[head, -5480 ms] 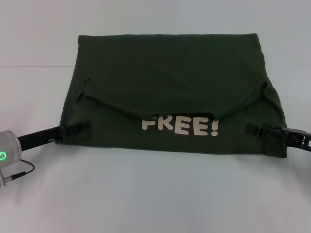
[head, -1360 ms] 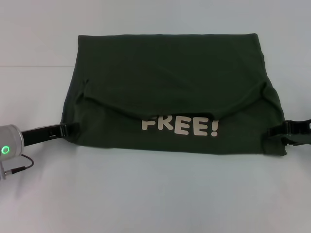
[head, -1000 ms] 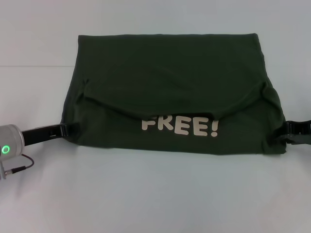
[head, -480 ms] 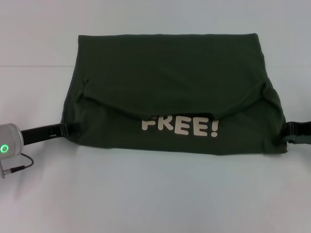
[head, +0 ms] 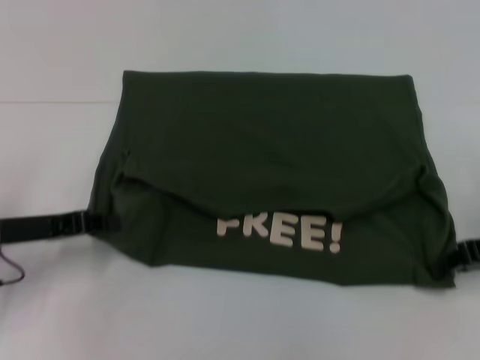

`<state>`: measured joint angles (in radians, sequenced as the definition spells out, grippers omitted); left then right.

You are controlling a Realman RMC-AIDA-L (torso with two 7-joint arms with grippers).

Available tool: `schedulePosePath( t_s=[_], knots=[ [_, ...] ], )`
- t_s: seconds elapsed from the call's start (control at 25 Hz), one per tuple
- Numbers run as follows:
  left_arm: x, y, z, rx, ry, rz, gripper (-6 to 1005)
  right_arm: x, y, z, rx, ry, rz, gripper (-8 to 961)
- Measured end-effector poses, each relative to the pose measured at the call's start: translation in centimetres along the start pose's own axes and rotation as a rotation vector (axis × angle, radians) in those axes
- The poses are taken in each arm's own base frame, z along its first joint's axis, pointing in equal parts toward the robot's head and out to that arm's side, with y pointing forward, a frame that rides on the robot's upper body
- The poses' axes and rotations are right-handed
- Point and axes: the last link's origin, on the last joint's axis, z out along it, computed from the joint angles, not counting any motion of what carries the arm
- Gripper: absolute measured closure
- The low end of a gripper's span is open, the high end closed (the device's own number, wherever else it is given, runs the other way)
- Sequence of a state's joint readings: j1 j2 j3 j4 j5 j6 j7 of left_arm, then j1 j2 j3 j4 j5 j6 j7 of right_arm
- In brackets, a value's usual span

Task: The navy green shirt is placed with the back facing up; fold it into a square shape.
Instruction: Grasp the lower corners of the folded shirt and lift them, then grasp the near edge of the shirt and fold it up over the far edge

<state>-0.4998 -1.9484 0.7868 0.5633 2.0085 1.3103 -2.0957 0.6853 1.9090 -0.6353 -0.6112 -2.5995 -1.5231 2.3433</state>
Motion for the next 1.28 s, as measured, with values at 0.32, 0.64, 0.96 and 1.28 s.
schedulePosePath(
  t_s=[0.32,0.64,0.96,1.28],
  knots=[
    [-3.1,1.1,-3.3,-0.114,-0.163,-0.105,1000,4.6,0.1,-0.5,-0.117,0.149,-0.047,896],
    [-6.9,2.2,-5.1,-0.232,-0.344,-0.185,1001,7.8,-0.4,-0.2,-0.138,0.255,-0.070,886],
    [-8.5,2.9,-5.5,-0.286,-0.428,-0.214,1001,8.5,-0.5,0.1,-0.133,0.292,-0.091,876],
    [-6.4,2.9,-6.2,-0.317,-0.306,-0.214,1000,7.0,0.1,-1.4,-0.216,0.171,-0.046,866]
  ],
)
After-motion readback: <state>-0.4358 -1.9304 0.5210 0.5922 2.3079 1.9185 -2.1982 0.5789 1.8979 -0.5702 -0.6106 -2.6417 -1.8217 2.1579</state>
